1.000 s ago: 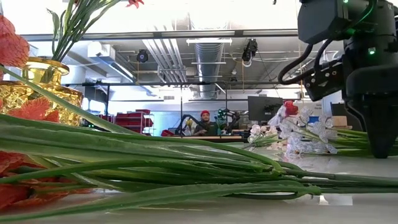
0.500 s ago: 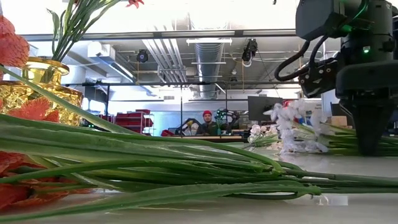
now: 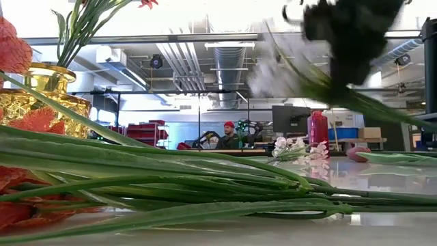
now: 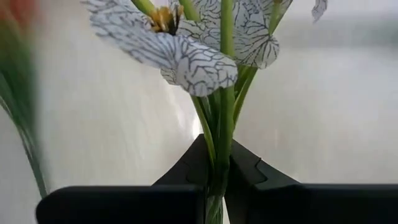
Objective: Sort flowers into vase by color
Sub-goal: Put the bottom white flowers into the red vase
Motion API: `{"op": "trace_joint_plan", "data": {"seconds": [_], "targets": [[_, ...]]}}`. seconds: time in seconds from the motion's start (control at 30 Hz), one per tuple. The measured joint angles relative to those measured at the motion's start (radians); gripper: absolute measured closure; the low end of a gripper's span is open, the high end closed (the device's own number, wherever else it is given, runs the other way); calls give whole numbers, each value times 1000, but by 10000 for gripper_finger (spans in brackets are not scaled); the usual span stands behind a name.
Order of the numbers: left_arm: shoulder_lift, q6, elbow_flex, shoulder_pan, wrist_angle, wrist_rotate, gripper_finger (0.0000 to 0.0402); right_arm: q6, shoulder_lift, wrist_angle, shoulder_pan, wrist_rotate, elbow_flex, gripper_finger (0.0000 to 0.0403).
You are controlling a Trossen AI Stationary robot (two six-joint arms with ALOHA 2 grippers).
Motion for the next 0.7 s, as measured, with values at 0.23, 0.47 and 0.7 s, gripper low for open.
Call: {"op": "trace_joint_plan", "data": {"seconds": [0.23, 0.47, 0.7], "targets": [[0, 0, 0, 0, 1, 0, 402, -338, -191, 377, -94, 226, -49, 384], [-1, -3, 0, 0, 2, 0, 402, -708, -333, 922, -238, 255, -169, 384], [-1, -18, 0, 0, 3, 0, 402, -847, -453, 987, -427, 337, -193, 385]]}}
